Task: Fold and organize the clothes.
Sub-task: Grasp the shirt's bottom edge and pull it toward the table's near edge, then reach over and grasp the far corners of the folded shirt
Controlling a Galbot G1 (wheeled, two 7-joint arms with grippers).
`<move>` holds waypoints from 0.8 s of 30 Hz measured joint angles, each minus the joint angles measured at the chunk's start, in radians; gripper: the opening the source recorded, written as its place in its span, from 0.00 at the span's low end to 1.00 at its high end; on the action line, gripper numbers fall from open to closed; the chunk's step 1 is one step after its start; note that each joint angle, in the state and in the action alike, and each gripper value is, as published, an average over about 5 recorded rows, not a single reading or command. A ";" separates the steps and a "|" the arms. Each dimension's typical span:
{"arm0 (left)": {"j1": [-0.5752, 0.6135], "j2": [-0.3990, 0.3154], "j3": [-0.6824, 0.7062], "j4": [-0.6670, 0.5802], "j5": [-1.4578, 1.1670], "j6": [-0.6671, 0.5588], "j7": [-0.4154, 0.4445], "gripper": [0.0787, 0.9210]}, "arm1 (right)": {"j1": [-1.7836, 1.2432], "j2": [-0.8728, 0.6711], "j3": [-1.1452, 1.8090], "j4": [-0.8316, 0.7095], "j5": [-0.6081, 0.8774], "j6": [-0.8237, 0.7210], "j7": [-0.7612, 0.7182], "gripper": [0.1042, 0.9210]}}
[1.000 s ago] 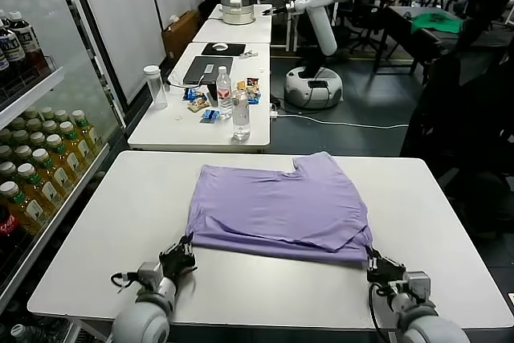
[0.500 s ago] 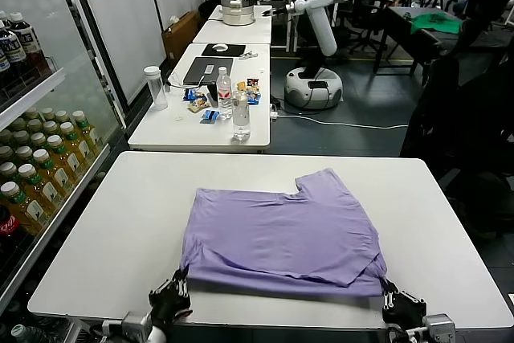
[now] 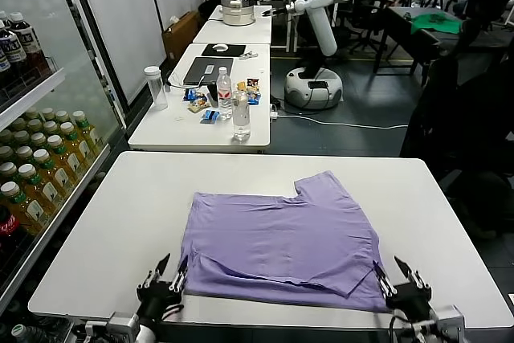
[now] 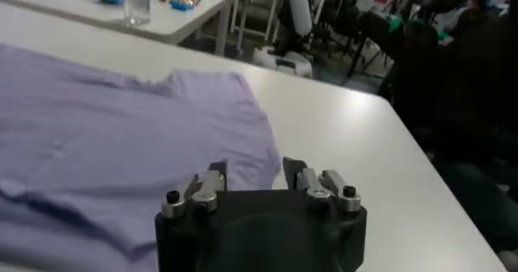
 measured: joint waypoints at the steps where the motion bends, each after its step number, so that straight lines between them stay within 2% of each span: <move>1: -0.019 0.004 0.002 0.011 -0.009 0.002 -0.001 0.62 | 0.036 -0.006 -0.016 -0.022 0.010 -0.006 0.005 0.77; 5: -0.120 0.020 0.020 0.078 -0.049 0.011 -0.003 0.77 | 0.199 -0.022 -0.095 -0.128 0.051 -0.025 0.030 0.87; 9: -0.240 0.029 0.048 0.169 -0.091 0.023 -0.004 0.87 | 0.371 -0.028 -0.184 -0.247 0.093 -0.038 0.052 0.88; 24: -0.656 0.008 0.202 0.535 -0.168 0.038 -0.003 0.88 | 0.851 0.013 -0.431 -0.680 0.163 -0.059 0.100 0.88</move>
